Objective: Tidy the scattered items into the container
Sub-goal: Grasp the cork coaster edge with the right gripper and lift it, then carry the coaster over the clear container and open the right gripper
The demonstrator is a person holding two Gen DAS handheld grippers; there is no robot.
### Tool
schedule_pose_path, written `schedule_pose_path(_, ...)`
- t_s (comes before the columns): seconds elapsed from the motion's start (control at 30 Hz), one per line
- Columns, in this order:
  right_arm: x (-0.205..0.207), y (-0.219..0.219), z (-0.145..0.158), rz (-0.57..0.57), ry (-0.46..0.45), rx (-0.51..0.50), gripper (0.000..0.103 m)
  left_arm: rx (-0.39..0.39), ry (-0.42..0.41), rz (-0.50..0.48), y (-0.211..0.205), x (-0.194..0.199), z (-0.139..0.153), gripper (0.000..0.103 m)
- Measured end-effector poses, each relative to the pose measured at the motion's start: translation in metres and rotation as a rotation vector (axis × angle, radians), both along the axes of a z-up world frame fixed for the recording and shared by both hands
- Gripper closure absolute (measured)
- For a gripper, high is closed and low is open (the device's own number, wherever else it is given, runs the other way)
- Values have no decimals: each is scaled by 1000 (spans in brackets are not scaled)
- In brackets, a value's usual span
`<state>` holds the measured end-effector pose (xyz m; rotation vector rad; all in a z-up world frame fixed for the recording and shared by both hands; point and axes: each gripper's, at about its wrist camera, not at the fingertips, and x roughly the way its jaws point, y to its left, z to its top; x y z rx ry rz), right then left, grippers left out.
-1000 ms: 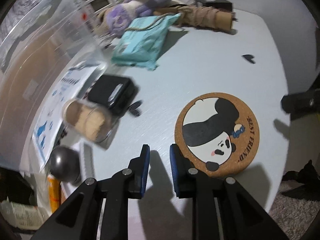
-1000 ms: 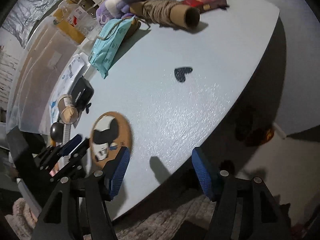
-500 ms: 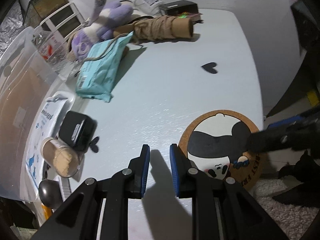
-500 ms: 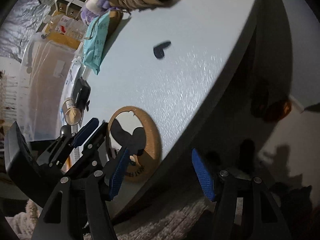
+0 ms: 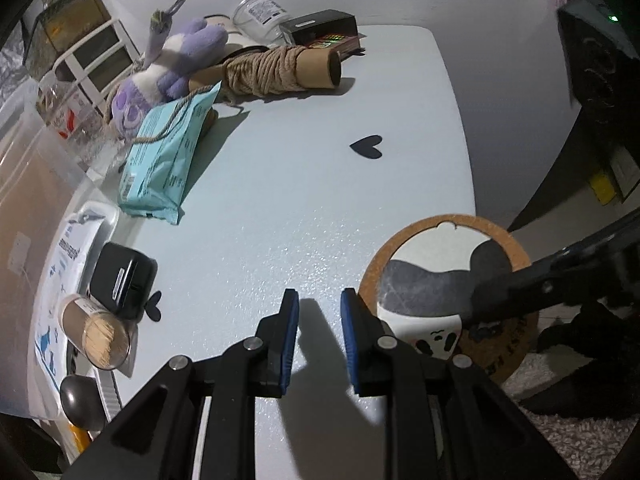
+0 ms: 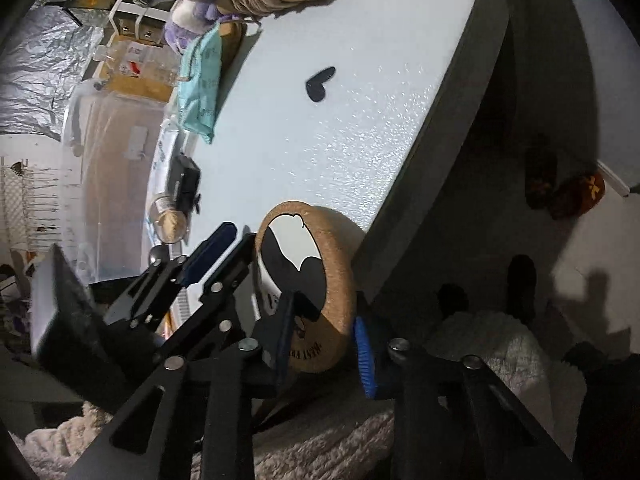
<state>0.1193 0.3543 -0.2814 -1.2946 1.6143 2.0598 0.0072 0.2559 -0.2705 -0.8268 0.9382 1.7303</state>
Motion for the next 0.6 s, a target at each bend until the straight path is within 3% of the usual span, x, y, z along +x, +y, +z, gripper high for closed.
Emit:
schedule_pose_path(0.3, -2, 6, 23, -17, 93, -37, 94, 53, -51, 68, -18, -20, 26, 74)
schedule_pose_path(0.47, -19, 7, 43, 14, 88, 11, 94, 110, -88, 96, -30, -32, 50, 74)
schedule_pose_path(0.6, -32, 16, 56, -23, 107, -10, 94, 179, -92, 24, -46, -28, 74, 74)
